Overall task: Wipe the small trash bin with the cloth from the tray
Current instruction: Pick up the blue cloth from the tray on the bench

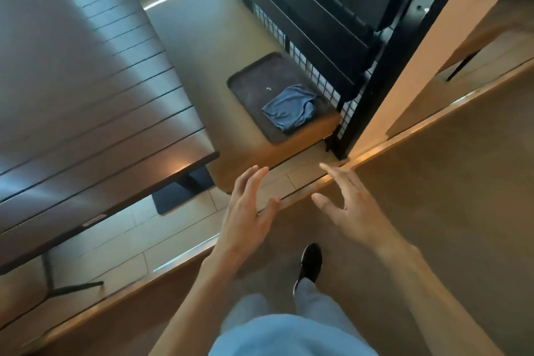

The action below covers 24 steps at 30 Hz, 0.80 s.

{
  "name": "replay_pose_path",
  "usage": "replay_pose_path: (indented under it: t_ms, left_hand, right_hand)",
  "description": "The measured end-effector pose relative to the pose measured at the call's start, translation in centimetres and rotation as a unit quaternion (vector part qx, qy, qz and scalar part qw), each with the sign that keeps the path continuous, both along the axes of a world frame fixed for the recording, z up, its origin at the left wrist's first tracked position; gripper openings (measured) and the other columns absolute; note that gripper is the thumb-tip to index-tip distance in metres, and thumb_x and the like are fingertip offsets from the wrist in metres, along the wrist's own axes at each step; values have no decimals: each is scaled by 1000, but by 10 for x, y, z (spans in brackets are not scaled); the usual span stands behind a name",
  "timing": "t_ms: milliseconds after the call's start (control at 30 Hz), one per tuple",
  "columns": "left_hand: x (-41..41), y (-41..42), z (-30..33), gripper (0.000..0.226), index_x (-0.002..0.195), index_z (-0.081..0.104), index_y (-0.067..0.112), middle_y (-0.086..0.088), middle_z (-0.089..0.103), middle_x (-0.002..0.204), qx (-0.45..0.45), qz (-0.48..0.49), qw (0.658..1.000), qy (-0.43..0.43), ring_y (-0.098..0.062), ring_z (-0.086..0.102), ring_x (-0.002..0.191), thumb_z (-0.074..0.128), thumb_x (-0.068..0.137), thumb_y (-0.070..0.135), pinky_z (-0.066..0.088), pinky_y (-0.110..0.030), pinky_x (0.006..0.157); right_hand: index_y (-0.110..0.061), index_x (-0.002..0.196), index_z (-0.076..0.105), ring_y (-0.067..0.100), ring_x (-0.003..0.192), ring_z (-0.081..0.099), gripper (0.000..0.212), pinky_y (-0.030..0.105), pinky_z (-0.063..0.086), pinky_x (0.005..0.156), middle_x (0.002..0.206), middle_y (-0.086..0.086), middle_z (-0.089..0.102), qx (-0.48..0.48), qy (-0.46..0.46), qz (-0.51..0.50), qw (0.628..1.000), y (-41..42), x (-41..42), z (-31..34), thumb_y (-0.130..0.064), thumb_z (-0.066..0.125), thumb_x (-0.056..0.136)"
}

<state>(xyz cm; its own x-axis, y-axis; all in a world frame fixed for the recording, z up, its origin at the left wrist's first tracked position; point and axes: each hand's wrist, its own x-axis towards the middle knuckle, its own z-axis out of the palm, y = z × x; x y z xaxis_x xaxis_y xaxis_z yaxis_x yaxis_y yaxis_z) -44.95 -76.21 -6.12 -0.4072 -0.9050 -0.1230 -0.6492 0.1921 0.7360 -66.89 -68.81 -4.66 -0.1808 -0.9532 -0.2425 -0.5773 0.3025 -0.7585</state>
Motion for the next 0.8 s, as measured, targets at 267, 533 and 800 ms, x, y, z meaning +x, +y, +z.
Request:
replay_pose_path:
  t_ms: [267, 533, 800]
  left_hand:
    - [-74, -84, -17, 60, 154, 33, 37, 14, 24, 160, 48, 24, 998, -13, -10, 34, 143, 58, 100, 43, 39, -39, 115]
    - [-105, -188, -53, 59, 153, 33, 36, 12, 27, 158, 69, 57, 996, -29, -14, 38, 141, 56, 99, 46, 40, -37, 112]
    - [-127, -295, -99, 58, 152, 36, 31, 3, 36, 155, 103, 86, 988, -72, -19, 41, 140, 56, 99, 43, 39, -36, 107]
  right_hand:
    - [-35, 155, 33, 5, 134, 38, 62, 28, 36, 102, 153, -13, 32, 34, 33, 19, 999, -104, -90, -20, -48, 57, 99]
    - [-31, 154, 37, 8, 137, 38, 59, 31, 37, 106, 154, -11, 33, 71, 37, 34, 996, -205, -114, -45, -46, 56, 100]
    - [-26, 153, 40, 17, 142, 38, 56, 36, 35, 111, 153, -6, 36, 114, 56, 77, 989, -335, -125, -101, -43, 56, 101]
